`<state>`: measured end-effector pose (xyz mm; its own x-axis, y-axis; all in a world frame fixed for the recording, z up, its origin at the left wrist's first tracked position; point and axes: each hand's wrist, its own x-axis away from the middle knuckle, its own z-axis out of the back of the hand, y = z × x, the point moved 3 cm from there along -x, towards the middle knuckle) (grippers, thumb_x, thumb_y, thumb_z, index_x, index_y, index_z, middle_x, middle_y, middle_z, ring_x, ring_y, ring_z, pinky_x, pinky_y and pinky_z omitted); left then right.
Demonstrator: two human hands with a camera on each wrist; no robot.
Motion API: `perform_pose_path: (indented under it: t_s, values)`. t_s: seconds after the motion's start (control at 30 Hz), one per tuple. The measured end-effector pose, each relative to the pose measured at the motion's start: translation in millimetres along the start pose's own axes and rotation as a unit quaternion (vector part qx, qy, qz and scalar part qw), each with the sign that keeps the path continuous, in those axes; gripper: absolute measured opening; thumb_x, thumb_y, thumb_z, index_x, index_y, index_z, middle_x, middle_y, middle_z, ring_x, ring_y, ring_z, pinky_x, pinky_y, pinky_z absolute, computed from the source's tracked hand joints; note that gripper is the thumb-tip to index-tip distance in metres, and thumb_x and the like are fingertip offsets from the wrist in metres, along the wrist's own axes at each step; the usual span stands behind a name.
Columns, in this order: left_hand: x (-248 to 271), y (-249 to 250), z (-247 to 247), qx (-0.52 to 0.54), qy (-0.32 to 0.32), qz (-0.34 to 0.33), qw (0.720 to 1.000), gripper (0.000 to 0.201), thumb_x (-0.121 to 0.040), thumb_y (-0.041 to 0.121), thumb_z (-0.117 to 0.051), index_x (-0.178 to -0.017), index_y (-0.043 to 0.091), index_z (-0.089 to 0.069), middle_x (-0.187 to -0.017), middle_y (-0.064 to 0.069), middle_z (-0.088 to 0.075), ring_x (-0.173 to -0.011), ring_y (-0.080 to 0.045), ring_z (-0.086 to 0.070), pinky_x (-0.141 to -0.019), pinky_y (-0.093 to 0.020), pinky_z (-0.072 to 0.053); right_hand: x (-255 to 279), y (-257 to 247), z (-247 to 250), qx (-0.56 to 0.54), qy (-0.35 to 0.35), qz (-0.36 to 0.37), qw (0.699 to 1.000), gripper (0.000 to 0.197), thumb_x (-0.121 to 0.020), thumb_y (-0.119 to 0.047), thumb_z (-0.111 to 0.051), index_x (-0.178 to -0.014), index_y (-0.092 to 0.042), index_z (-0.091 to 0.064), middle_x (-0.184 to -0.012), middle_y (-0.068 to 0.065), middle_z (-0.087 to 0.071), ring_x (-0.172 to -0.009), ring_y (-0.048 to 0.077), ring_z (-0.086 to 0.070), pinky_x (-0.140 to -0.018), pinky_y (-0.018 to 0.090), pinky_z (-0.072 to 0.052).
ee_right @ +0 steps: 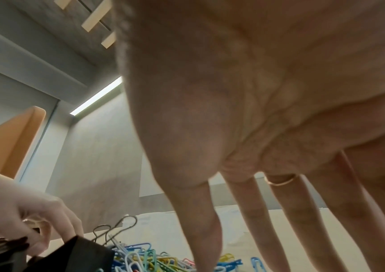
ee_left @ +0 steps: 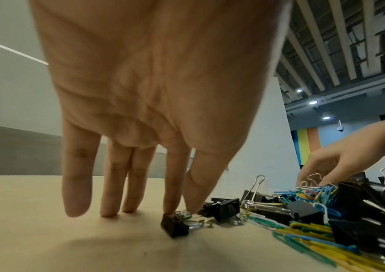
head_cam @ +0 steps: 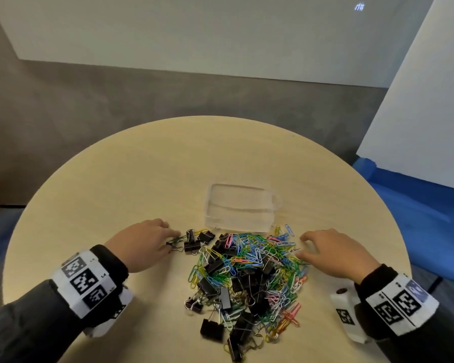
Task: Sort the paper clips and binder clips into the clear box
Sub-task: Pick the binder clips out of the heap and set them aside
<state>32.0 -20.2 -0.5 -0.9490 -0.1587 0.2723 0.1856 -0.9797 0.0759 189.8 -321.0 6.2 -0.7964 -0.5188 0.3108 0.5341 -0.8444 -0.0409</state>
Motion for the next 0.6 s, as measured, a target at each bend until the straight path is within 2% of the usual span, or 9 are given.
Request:
perform_pose_path:
  t_s: [0.1,0.17,0.27,0.37,0.43,0.5,0.6]
  values:
    - [-3.3,4.0,6.7,-0.017,-0.022,0.007,1.000,0.042,-0.100,0.028,-0.035,-0.142,0.033,-0.042,-0.142,0.003,-0.047,-0.131,-0.015,-0.042,-0.108,-0.028,-0.033,-0.8,-0.6,2.0,0.019,0.005,-0.017,1.000,0.047,-0.092,-0.054,-0.046,-0.115,-0.015,-0.060,-0.111,0.006,-0.065,-0.096,0.024,-0.063,-0.085,0.038,-0.052]
    - [-8.1,5.1,9.7,-0.023,-0.037,0.020,0.999,0.041,-0.099,0.026,-0.036,-0.137,0.032,-0.049,-0.138,0.002,-0.053,-0.126,-0.017,-0.047,-0.104,-0.028,-0.037,-0.3,-0.1,3.5,0.025,0.003,-0.017,1.000,0.047,-0.092,-0.054,-0.047,-0.115,-0.015,-0.060,-0.110,0.005,-0.064,-0.095,0.024,-0.062,-0.084,0.038,-0.052]
    - [-16.8,2.8,13.8,-0.015,-0.047,0.046,0.998,0.037,-0.097,0.033,-0.039,-0.129,0.032,-0.058,-0.132,0.004,-0.059,-0.118,-0.016,-0.055,-0.100,-0.029,-0.043,1.4,1.2,6.9,0.025,-0.007,-0.011,1.000,0.047,-0.092,-0.054,-0.047,-0.118,-0.017,-0.059,-0.115,0.005,-0.063,-0.100,0.023,-0.061,-0.087,0.037,-0.051]
    - [-24.3,10.6,21.2,-0.029,-0.037,0.055,0.997,0.040,-0.097,0.041,-0.039,-0.133,0.028,-0.052,-0.136,0.004,-0.055,-0.119,-0.016,-0.055,-0.099,-0.032,-0.045,1.7,3.3,7.9,0.021,-0.010,-0.006,1.000,0.046,-0.092,-0.054,-0.048,-0.119,-0.018,-0.059,-0.116,0.005,-0.062,-0.102,0.023,-0.060,-0.087,0.036,-0.050]
    - [-27.7,24.2,29.6,-0.016,0.015,0.022,1.000,0.041,-0.099,0.038,-0.040,-0.137,0.027,-0.046,-0.143,0.006,-0.044,-0.126,-0.015,-0.049,-0.102,-0.033,-0.043,1.2,4.2,7.6,0.017,-0.013,-0.001,1.000,0.045,-0.092,-0.053,-0.048,-0.120,-0.019,-0.058,-0.119,0.004,-0.062,-0.104,0.023,-0.060,-0.087,0.035,-0.050]
    - [-30.7,40.3,37.9,0.042,0.081,-0.056,0.994,0.037,-0.099,0.031,-0.042,-0.136,0.025,-0.048,-0.145,0.010,-0.039,-0.128,-0.013,-0.046,-0.104,-0.030,-0.039,0.7,2.5,8.4,0.001,-0.013,0.016,1.000,0.046,-0.092,-0.049,-0.049,-0.128,-0.020,-0.054,-0.128,0.004,-0.058,-0.112,0.023,-0.057,-0.091,0.035,-0.047]
    - [-37.1,55.4,42.6,0.100,0.090,-0.131,0.982,0.032,-0.099,0.023,-0.045,-0.130,0.024,-0.054,-0.144,0.008,-0.042,-0.129,-0.011,-0.044,-0.106,-0.025,-0.033,1.2,-9.2,12.2,-0.042,-0.002,0.089,0.995,0.051,-0.094,-0.040,-0.051,-0.140,-0.020,-0.043,-0.144,0.002,-0.045,-0.130,0.019,-0.044,-0.106,0.032,-0.036]
